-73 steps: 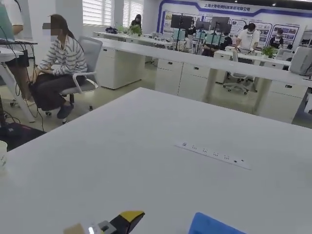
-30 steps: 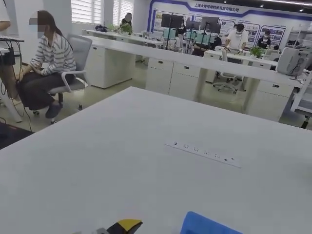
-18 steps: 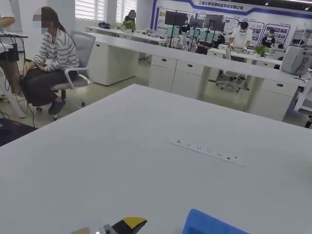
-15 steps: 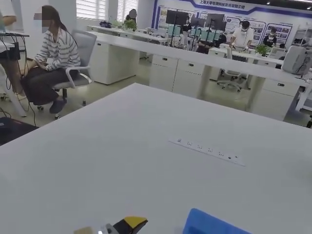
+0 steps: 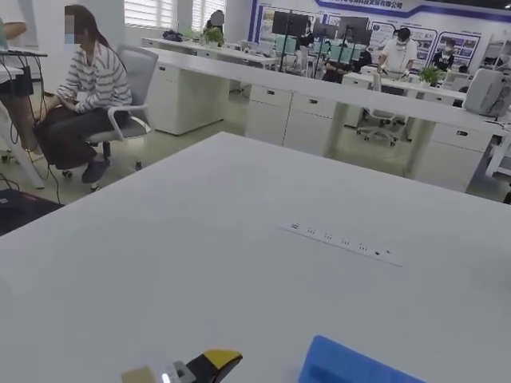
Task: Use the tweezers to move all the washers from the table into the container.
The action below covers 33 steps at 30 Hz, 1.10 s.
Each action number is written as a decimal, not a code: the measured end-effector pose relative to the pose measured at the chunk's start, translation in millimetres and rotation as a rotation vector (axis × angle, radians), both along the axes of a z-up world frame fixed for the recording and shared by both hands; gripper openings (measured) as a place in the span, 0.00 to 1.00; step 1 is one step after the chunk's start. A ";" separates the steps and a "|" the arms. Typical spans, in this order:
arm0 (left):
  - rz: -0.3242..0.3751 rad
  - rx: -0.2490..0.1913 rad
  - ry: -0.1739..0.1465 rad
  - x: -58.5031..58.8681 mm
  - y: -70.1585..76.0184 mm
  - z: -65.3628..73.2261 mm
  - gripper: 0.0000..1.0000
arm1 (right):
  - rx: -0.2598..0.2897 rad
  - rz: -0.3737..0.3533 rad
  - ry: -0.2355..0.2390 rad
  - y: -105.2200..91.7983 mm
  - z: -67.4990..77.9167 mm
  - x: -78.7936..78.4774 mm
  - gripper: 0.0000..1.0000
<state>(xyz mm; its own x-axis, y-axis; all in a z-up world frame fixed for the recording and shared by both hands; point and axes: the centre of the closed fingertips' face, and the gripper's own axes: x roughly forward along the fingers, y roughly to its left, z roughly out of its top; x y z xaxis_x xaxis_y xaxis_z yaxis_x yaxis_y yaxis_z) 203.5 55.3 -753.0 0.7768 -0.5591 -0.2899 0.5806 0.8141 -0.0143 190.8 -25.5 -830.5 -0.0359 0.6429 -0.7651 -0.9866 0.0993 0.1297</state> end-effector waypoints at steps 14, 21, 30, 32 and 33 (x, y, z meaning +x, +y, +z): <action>0.003 0.001 0.005 -0.5 0.8 -1.1 0.79 | -0.014 0.035 -0.048 9.2 0.7 9.0 0.03; 0.001 0.002 0.003 -0.6 0.0 -1.1 0.79 | -0.026 0.051 -0.056 9.1 -2.1 8.1 0.03; -0.002 0.006 0.004 -0.4 -0.6 -2.0 0.79 | -0.032 0.070 -0.087 8.4 -3.4 6.1 0.02; -0.003 0.002 0.005 -0.5 -1.2 -1.8 0.79 | -0.031 0.063 -0.093 7.4 -1.7 7.3 0.02; -0.003 0.002 0.005 -0.4 -1.2 -1.8 0.79 | -0.017 0.056 -0.098 7.6 2.3 7.8 0.02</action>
